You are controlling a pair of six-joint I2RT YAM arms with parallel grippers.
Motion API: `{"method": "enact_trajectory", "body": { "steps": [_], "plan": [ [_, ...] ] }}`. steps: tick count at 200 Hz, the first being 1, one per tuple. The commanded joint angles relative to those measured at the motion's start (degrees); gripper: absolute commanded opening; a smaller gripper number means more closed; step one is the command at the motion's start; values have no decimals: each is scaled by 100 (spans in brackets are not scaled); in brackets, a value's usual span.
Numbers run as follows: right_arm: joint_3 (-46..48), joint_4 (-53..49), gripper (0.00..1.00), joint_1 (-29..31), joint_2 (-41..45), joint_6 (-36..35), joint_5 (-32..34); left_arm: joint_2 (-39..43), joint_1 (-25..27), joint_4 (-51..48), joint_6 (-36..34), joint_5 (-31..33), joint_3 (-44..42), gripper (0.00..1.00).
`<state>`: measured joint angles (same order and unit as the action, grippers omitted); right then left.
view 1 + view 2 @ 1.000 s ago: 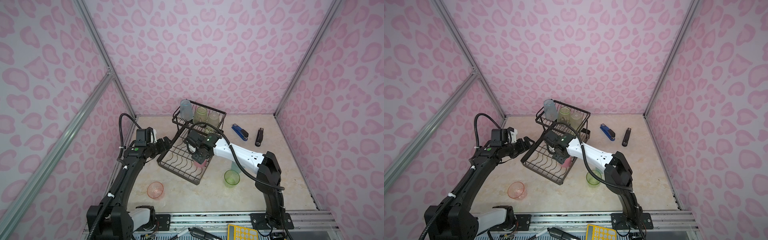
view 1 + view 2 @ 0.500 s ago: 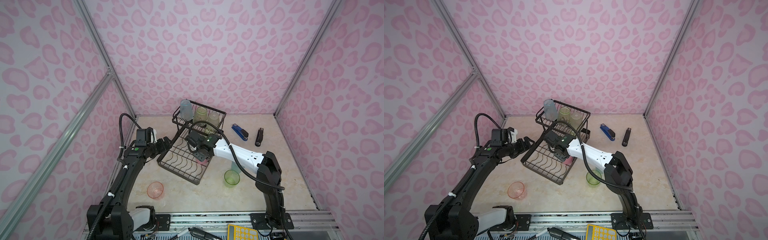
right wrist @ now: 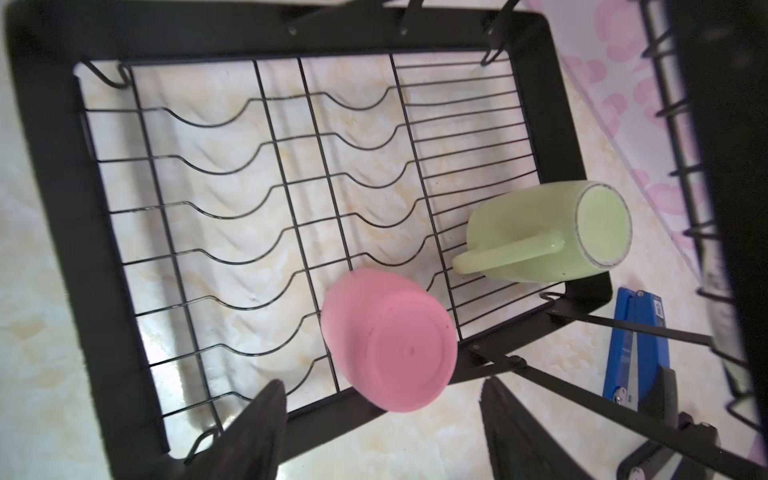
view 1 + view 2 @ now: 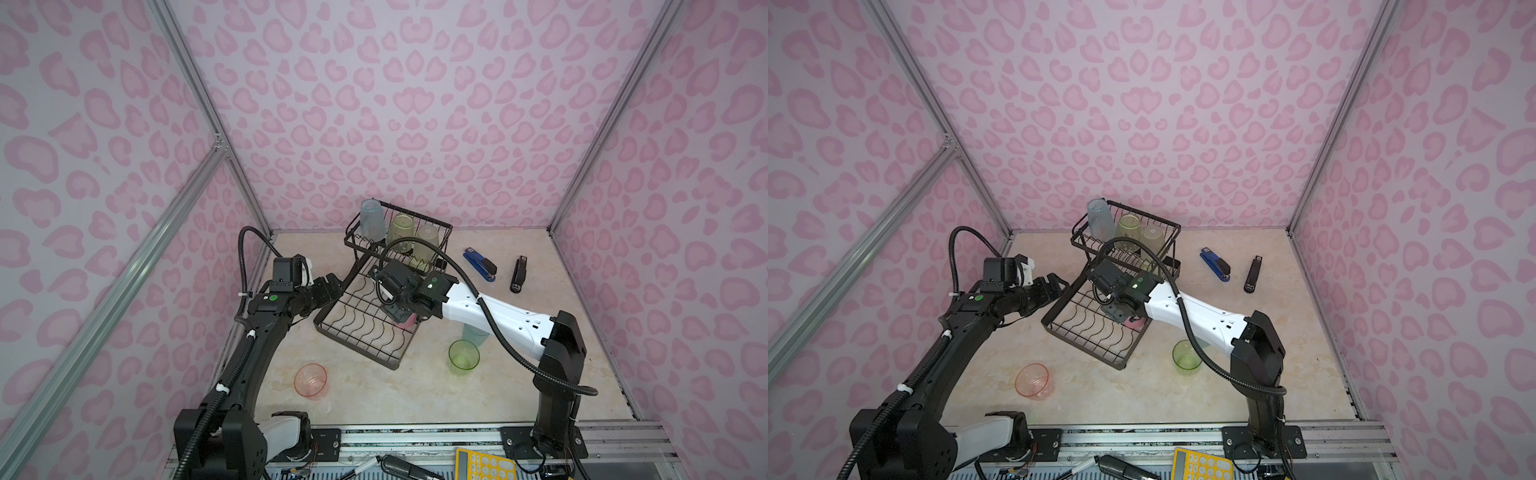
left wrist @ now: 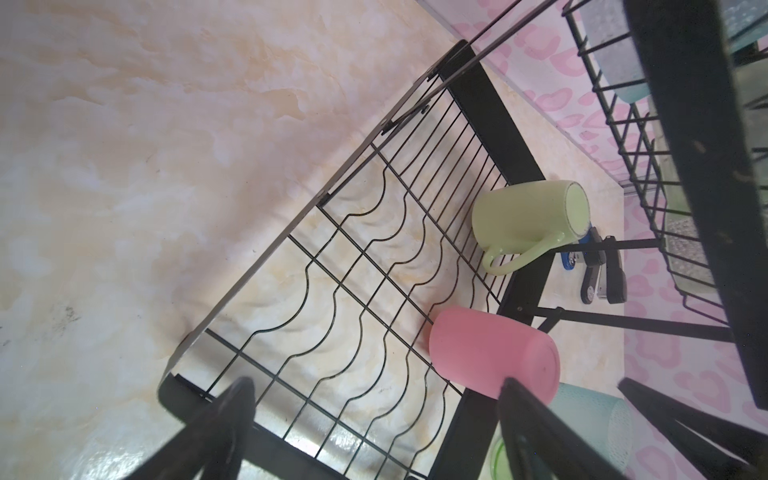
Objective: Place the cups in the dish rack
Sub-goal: 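Lower the pink cup upside down onto the rack's lower tier, open right gripper, then lower the left gripper onto the clear pink-rimmed cup while right gripper withdraws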
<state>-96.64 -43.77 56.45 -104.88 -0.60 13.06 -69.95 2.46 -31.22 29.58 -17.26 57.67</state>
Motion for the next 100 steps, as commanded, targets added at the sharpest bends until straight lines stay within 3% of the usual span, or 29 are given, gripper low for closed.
{"method": "enact_trajectory", "body": {
  "steps": [1, 50, 100],
  "plan": [
    [329, 640, 74, 111, 391, 296, -196, 15, -7, 14, 7, 358, 17, 93],
    [1513, 1377, 74, 352, 1440, 665, 71, 193, -3, -602, 298, 1223, 166, 92],
    [2704, 1891, 72, 308, 2426, 1255, 333, 425, 70, -1873, 1113, 2096, 216, 87]
  ]
}}
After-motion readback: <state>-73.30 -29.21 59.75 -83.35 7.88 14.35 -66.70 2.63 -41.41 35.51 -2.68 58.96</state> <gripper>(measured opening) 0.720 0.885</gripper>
